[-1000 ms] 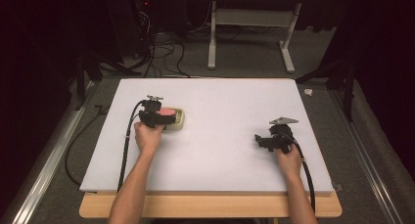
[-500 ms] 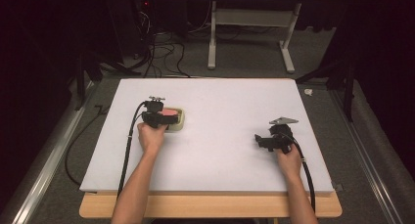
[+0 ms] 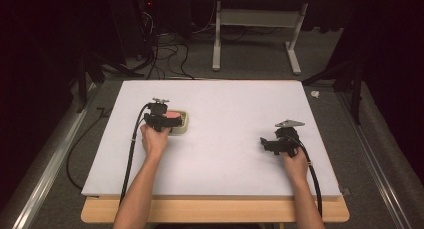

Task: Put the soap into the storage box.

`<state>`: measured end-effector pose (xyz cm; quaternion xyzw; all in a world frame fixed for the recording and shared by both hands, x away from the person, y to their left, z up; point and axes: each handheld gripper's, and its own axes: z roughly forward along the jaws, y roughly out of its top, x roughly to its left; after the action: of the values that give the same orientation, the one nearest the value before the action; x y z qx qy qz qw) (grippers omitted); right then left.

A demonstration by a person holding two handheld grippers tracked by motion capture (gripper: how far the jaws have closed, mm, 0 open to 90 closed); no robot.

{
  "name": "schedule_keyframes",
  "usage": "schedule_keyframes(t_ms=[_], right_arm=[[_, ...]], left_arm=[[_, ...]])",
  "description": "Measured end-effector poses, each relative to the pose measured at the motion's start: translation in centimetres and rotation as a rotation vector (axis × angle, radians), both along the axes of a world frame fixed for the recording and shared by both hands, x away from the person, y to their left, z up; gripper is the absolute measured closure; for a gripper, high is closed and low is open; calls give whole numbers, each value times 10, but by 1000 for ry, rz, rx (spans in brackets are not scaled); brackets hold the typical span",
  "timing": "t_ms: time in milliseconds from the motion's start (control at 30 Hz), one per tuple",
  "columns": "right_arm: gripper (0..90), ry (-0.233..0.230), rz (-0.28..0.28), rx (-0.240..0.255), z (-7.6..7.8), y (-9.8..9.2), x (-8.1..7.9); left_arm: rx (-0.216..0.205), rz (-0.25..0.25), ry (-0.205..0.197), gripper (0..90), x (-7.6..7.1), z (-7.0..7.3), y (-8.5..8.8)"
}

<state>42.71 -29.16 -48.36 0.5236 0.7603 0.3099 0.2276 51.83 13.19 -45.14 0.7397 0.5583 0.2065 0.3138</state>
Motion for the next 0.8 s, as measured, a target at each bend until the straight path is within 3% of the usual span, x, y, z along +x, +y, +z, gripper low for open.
schedule_keyframes(t_ms=[200, 367, 800], right_arm=[[164, -1, 1, -1, 0, 0, 0], [164, -1, 1, -1, 0, 0, 0], [164, -1, 2, -1, 0, 0, 0]], left_arm=[[11, -18, -18, 122, -5, 7, 2], [-23, -36, -45, 130, -10, 14, 3], [-31, -82, -100, 143, -24, 31, 5]])
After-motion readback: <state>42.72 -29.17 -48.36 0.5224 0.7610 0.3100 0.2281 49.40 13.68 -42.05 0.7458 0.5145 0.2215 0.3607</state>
